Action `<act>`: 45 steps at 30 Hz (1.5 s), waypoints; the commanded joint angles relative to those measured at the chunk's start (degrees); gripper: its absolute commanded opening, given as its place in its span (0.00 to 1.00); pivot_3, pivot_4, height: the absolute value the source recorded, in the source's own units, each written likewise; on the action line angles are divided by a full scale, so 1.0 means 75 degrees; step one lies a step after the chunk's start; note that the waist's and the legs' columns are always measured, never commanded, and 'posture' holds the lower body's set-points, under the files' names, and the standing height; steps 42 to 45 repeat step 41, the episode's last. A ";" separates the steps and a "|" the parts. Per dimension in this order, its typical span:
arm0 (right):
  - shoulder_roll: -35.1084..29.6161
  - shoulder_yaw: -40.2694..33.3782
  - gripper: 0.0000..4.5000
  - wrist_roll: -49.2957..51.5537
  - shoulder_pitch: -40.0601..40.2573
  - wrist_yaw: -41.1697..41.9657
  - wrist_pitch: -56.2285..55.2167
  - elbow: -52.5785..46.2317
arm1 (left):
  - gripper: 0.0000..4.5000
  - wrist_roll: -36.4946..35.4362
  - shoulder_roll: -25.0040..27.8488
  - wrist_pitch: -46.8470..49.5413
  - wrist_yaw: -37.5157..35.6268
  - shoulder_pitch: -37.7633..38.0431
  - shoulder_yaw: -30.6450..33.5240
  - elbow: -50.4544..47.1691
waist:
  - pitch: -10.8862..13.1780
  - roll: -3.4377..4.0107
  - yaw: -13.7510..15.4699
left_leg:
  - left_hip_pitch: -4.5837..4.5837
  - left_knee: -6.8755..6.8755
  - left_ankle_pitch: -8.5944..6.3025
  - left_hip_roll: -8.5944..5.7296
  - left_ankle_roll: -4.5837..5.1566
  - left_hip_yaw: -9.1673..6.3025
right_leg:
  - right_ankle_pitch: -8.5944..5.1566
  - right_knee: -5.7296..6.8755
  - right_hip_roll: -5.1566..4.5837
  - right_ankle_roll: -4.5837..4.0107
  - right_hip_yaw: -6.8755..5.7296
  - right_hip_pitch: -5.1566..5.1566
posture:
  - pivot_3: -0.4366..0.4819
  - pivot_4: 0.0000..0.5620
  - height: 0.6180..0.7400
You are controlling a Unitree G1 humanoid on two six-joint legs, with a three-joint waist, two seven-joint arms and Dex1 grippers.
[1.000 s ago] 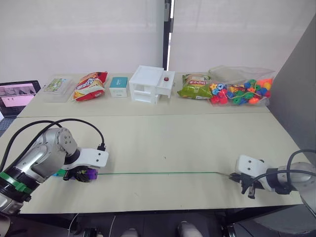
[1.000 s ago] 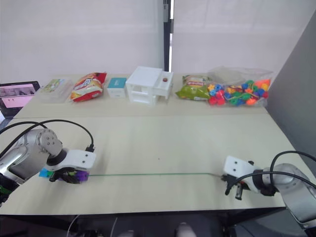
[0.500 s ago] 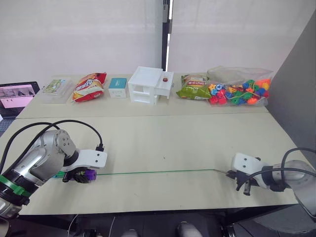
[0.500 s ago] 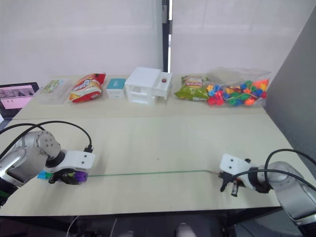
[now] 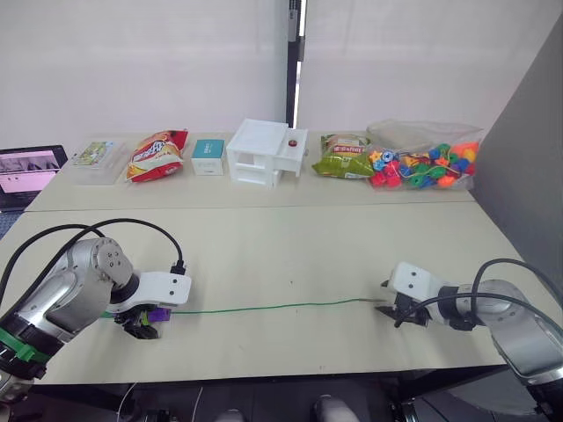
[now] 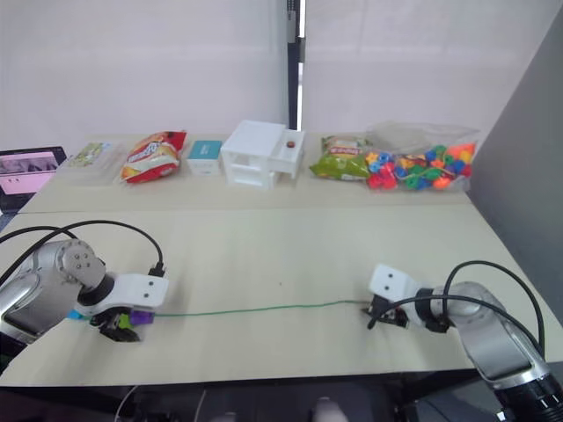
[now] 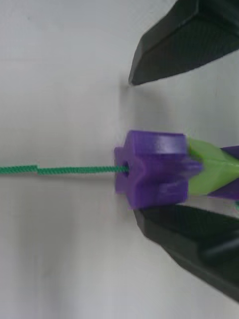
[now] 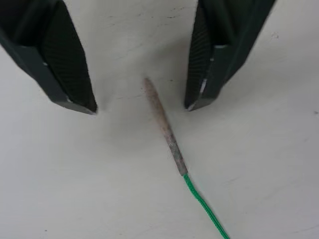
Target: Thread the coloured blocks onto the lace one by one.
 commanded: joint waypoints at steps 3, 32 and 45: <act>0.0088 -0.1672 0.98 0.1617 0.0844 0.0499 0.0361 -0.0664 | 1.00 -0.1621 0.0512 0.0428 -0.0158 0.0781 0.2488 -0.0394 | 0.0011 0.0008 0.0032 | -0.0029 0.0001 -0.0006 -0.0002 0.0010 -0.0001 | 0.0001 -0.0002 -0.0004 0.0000 -0.0002 -0.0023 | 0.48 0.27 1.00; 0.1820 -0.4908 0.98 0.3270 0.3055 -0.0517 -0.0403 0.1033 | 1.00 -0.4429 -0.3243 -0.2608 0.2076 0.5780 0.8241 0.2324 | 0.0020 0.0028 0.0059 | 0.0022 -0.0042 -0.0007 -0.0006 0.0004 0.0024 | 0.0002 -0.0077 -0.0027 -0.0001 0.0004 0.0036 | 0.48 0.27 1.00; 0.1787 -0.4677 0.98 0.3198 0.3088 -0.0563 -0.0472 0.0982 | 1.00 -0.4638 -0.3069 -0.2806 0.2262 0.5793 0.7880 0.2373 | 0.0019 0.0028 0.0050 | 0.0022 -0.0059 -0.0007 -0.0004 0.0004 0.0026 | 0.0002 -0.0081 -0.0026 -0.0001 0.0005 0.0029 | 0.48 0.27 1.00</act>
